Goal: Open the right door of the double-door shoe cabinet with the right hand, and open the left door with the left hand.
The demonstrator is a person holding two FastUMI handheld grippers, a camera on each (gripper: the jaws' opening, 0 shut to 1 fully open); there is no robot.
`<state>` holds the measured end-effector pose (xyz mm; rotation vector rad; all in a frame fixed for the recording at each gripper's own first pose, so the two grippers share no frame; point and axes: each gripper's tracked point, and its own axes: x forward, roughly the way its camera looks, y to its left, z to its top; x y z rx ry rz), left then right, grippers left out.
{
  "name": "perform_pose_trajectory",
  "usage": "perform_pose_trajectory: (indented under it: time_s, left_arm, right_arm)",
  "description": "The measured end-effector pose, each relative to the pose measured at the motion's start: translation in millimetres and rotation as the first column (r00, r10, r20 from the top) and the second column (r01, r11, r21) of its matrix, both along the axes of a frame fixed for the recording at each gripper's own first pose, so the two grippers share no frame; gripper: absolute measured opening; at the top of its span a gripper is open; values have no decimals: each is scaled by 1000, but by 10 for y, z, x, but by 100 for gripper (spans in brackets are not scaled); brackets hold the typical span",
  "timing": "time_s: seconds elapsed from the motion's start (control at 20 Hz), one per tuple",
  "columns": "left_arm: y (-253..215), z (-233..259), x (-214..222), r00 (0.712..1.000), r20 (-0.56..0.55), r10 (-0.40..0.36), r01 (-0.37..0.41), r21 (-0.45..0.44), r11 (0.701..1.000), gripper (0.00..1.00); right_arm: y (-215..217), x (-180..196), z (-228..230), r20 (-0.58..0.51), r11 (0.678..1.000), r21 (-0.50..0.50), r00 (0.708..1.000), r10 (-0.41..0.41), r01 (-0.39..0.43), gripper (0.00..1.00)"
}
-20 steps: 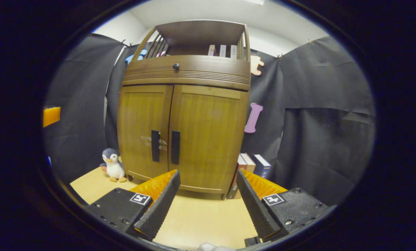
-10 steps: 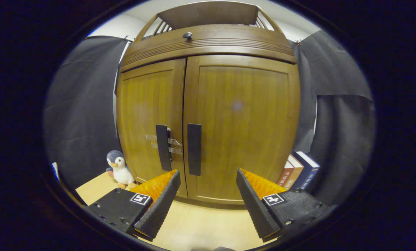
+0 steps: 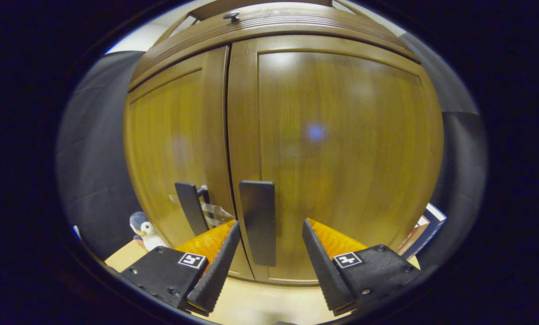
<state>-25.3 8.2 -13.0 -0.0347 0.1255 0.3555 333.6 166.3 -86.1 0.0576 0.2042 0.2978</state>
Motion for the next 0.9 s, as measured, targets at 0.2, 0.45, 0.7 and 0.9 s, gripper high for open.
perform_pose_trajectory:
  time_s: [0.2, 0.45, 0.7, 0.9]
  left_arm:
    - [71, -78, -89, 1000, -14, 6, -6, 1, 1000, 96]
    - [174, -49, -119, 1000, -3, 0, 0, 0, 1000, 96]
    - [266, -3, -177, 1000, 21, -12, 12, 3, 1000, 96]
    - [299, -27, -224, 999, 36, -33, 33, -6, 999, 96]
  right_arm:
    - [72, 46, -23, -10, 1000, -2, 1000, 4, -4, 71]
    - [64, 69, -83, -23, 1000, -3, 1000, -12, 12, 39]
    - [11, -22, -117, -29, 1000, -25, 999, -14, 13, 36]
    - [-80, -271, -141, -27, 999, -45, 999, 19, -21, 33]
